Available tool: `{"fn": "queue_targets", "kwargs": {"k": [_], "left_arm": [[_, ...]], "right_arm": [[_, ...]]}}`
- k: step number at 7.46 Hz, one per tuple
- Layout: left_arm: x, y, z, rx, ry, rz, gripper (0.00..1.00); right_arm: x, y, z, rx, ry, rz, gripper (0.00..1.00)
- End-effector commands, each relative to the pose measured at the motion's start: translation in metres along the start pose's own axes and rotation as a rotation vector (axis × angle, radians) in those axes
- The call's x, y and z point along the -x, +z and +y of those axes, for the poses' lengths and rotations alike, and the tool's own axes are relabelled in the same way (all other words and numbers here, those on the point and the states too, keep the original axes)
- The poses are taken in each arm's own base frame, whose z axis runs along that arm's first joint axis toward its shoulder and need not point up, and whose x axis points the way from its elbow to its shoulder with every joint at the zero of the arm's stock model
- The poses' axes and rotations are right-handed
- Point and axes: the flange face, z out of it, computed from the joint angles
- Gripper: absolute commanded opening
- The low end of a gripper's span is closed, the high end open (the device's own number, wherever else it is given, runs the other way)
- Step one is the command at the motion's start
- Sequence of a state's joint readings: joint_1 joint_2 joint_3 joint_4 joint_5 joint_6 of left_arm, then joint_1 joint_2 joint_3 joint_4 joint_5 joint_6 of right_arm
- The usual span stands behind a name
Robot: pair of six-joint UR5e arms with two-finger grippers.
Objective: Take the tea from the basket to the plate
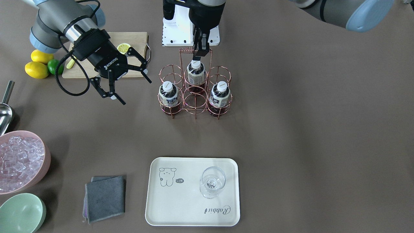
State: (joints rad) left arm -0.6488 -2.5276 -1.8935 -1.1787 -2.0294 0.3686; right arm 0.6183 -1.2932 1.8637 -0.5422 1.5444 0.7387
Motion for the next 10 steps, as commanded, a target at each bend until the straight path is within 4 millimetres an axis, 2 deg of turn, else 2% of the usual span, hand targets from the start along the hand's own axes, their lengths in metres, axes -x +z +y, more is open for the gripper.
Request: {"fn": "queue_targets", "kwargs": {"k": [1,5,8,10], "left_arm": [[-0.004,-0.004,0.004,-0.010,0.005,-0.004,0.00],[-0.005,-0.006,0.004,-0.013,0.007,-0.005,0.00],[-0.004,-0.006,0.006,-0.012,0.007,-0.007,0.00],[-0.003,0.000,0.013,-0.008,0.004,-0.007,0.00]], "right_arm": [[0.055,0.005,0.041,-0.036,-0.085,0.019,0.99],[0.075,0.007,0.044,-0.045,-0.135,0.009,0.99],[0.088,0.022,0.053,-0.022,-0.142,0.014,0.99],[0.088,0.037,0.052,-0.024,-0.168,0.035,0.93]]}}
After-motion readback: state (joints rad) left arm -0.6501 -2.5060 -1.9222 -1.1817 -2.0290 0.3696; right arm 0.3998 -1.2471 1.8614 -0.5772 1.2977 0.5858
